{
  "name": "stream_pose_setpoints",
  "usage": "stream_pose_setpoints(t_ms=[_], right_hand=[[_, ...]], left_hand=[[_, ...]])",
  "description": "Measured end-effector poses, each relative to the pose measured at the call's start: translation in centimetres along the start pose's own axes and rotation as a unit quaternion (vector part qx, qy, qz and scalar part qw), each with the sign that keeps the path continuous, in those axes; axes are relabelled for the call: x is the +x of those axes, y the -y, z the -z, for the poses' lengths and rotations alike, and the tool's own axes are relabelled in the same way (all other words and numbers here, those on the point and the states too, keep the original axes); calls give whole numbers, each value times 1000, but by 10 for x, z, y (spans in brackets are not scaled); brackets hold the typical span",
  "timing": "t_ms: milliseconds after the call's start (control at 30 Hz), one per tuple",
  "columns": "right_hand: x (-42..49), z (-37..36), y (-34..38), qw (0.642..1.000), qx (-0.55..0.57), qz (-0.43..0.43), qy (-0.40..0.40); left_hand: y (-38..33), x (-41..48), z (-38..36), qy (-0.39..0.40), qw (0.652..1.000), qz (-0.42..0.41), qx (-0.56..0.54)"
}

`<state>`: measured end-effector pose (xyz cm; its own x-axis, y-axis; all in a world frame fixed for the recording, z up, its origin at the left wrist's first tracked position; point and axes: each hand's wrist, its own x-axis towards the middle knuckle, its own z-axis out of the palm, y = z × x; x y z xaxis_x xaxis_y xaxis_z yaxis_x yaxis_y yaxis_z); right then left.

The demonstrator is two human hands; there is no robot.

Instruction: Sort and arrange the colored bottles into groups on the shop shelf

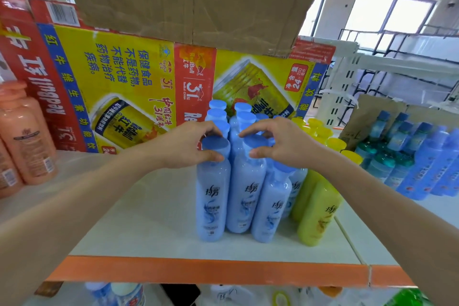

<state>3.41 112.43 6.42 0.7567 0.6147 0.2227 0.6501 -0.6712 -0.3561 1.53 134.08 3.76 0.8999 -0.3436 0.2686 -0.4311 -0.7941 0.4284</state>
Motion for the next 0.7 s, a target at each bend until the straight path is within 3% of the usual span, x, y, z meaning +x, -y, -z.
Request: stream_pose_setpoints(t_ms=[267,433,533,700], right_hand=[[-1,-10,-9,999,34,-2,-6],[-5,-13,-14,999,36,3,-1],[-7,-16,-16,1000,23,-5,-3],[-5,-23,-15,1000,22,-13,-4]], left_hand=[[4,-4,-15,-19,993,11,-112],[12,-18,-37,24,978,42,-204],[16,-27,-49,31,979,45,-198],[18,-29,-55,-36,983,16,-178]])
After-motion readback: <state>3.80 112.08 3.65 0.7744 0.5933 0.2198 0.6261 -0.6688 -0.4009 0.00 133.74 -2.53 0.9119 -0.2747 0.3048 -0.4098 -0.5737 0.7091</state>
